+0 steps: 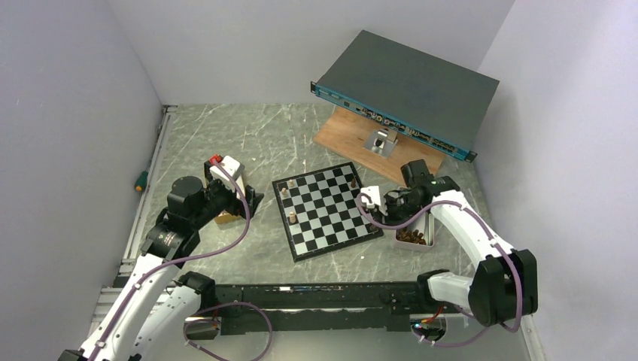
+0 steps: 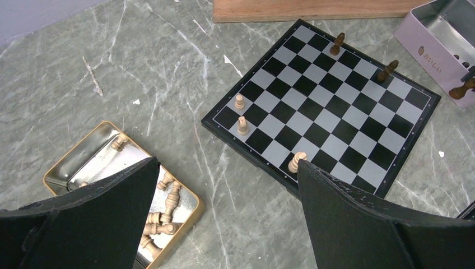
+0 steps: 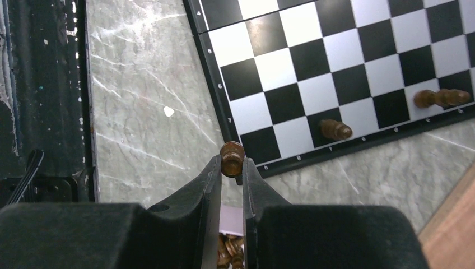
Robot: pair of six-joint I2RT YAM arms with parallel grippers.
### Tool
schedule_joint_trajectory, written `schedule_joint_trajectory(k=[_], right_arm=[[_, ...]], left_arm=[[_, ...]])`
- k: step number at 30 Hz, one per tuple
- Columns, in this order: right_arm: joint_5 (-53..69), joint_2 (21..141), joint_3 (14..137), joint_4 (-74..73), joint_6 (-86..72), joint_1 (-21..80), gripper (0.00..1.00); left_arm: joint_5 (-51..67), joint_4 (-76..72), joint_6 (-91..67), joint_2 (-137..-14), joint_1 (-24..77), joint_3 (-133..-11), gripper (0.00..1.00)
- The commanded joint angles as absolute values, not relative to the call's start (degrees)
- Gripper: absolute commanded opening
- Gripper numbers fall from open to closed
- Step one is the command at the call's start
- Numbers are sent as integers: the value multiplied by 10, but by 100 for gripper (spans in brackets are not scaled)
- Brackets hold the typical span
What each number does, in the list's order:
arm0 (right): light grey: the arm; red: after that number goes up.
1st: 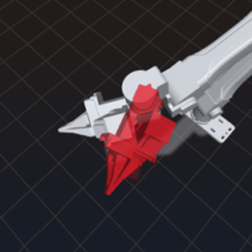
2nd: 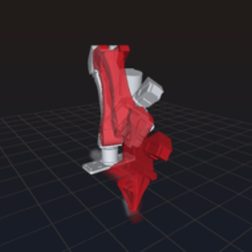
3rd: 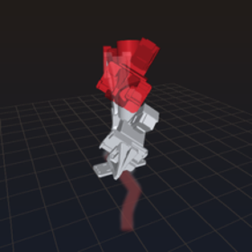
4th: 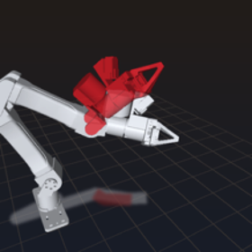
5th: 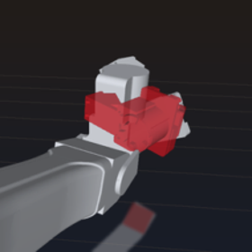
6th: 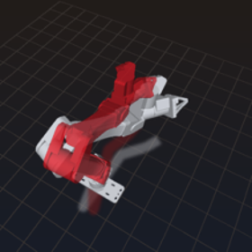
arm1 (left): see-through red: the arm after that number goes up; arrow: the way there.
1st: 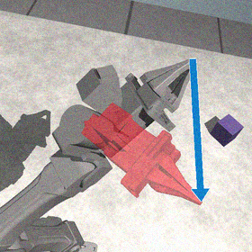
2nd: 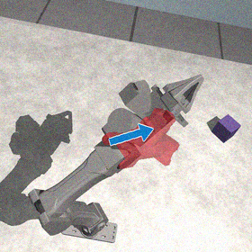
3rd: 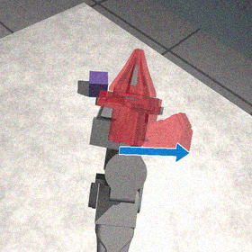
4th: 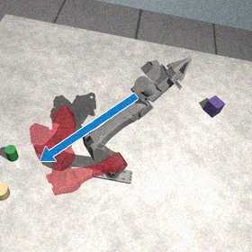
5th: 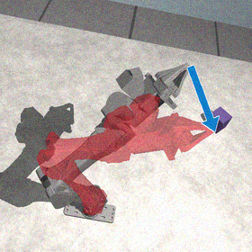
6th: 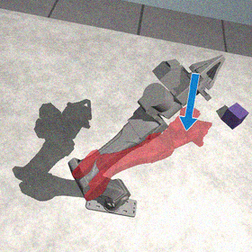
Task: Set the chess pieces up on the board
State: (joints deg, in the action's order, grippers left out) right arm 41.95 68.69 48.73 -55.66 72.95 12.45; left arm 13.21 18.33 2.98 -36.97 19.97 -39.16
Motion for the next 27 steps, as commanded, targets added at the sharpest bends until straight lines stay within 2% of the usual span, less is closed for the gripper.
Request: schedule_joint_trajectory(k=[1,27], right_arm=[[412,695,465,-477,675,155,0],[361,712,431,-399,615,185,0]], left_arm=[[131,171,38,-370,194,-398,99],[135,169,36,-374,185,-398,99]])
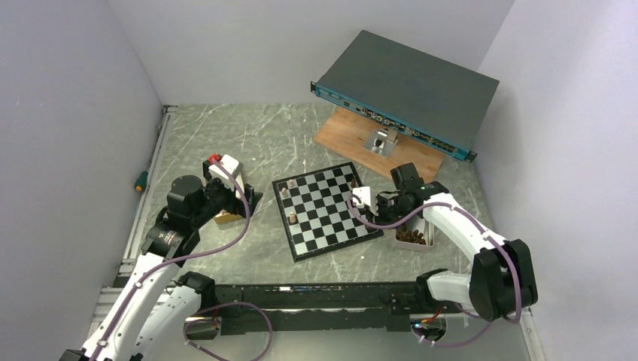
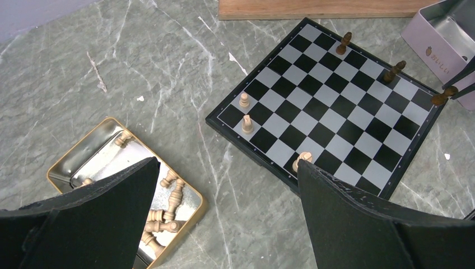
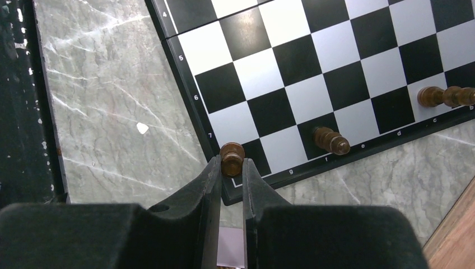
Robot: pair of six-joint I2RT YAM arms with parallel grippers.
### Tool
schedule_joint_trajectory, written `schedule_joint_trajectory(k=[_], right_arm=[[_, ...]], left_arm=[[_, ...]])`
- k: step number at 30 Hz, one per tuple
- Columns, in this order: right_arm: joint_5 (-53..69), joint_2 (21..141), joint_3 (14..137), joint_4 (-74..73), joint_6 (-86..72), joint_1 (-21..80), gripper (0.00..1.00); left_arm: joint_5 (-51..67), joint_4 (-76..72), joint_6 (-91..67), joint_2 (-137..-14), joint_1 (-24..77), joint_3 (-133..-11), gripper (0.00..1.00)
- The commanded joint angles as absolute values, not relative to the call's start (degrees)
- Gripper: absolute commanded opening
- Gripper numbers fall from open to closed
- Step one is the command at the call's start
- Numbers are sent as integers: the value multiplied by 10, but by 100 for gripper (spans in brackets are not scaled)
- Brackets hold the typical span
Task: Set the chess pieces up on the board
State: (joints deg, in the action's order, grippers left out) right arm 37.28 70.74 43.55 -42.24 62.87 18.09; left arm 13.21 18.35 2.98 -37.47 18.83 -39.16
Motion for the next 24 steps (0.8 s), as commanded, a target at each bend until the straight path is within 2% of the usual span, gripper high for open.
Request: schedule_joint_trajectory(k=[1,24], right_arm=[[359,713,431,-397,614,185,0],[310,749,427,-369,579,191,0]], left_arm=[[135,169,36,-374,185,-398,99],[135,169,35,-372,185,-397,99]])
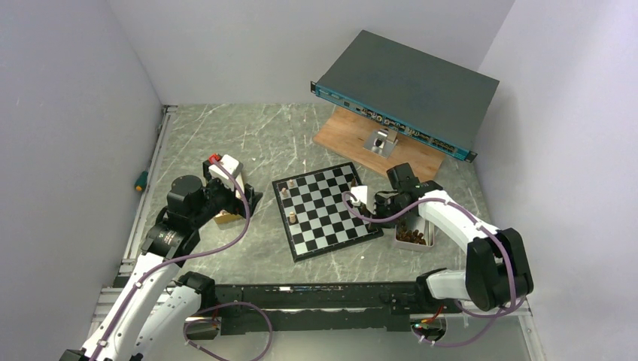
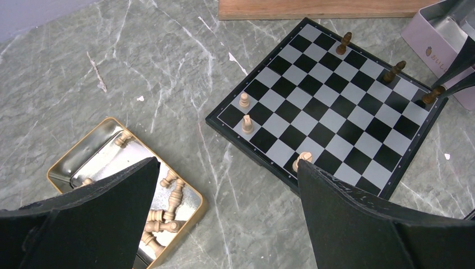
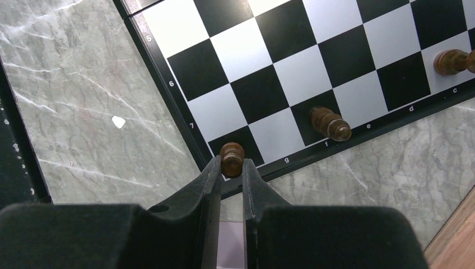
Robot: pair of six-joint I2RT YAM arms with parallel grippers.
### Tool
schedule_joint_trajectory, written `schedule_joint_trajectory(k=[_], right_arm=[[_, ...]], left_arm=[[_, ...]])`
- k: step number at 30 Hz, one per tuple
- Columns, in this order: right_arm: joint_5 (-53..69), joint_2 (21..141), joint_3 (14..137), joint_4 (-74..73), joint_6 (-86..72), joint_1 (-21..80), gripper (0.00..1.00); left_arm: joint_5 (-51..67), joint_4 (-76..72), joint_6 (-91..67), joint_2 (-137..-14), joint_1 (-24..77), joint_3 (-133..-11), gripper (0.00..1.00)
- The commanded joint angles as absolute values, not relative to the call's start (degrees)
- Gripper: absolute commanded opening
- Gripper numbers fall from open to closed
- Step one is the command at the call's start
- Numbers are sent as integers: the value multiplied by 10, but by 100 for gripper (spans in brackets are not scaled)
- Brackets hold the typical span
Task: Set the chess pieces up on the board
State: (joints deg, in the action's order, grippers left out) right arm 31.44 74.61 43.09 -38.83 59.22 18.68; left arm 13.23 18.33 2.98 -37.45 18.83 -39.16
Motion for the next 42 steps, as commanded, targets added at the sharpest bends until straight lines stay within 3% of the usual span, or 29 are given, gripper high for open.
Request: schedule_joint_trajectory(k=[1,20,42], right_arm=[[307,749,426,-368,578,191,0],[292,766,424,-369,578,195,5],[284,771,432,-396,592,195,27]], left_arm=[[135,169,35,-373,185,-397,99],[136,169,35,-371,185,-397,99],[136,169,35,-372,185,-398,99]])
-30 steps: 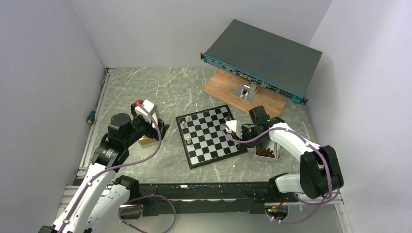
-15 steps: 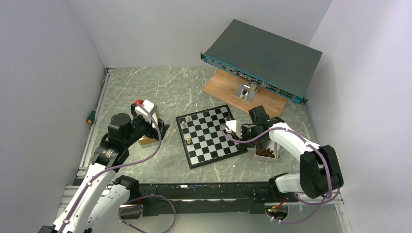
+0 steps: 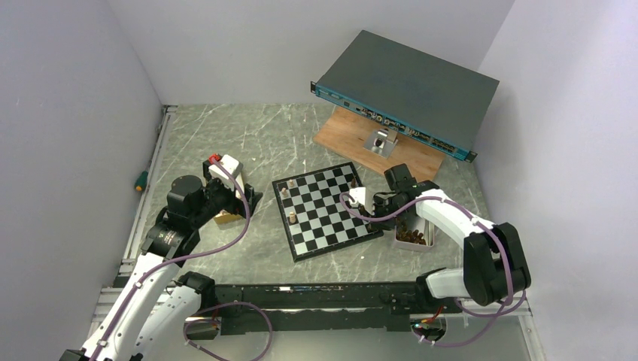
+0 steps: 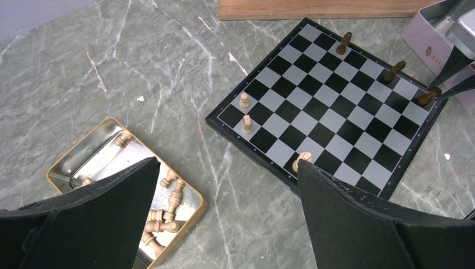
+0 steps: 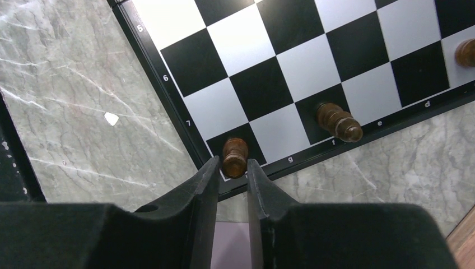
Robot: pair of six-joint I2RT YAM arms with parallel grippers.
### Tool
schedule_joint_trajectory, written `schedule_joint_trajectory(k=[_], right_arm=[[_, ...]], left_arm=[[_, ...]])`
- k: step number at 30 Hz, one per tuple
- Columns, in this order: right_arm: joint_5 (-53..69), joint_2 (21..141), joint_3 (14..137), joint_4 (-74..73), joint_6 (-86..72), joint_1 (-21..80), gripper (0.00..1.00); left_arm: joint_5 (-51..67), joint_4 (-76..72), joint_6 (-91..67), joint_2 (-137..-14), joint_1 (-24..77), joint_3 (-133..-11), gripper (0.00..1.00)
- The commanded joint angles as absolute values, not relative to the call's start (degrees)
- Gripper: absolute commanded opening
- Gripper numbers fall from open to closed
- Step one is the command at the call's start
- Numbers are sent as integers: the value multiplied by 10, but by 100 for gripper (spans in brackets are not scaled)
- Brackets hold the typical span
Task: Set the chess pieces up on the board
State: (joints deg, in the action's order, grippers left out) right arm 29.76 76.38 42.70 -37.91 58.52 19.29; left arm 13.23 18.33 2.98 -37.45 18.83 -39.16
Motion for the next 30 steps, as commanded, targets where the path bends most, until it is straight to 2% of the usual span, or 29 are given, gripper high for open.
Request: schedule_joint_trajectory(k=[1,13,30], right_arm=[[283,772,432,-396,592,195,29],[294,760,434,-388,577,195,44],[331,764,455,-369,527,196,50]], left_arm=[[136,169,35,-372,185,-397,99],[136,169,35,-373,185,-398,99],[136,170,35,-375,183,-398,99]])
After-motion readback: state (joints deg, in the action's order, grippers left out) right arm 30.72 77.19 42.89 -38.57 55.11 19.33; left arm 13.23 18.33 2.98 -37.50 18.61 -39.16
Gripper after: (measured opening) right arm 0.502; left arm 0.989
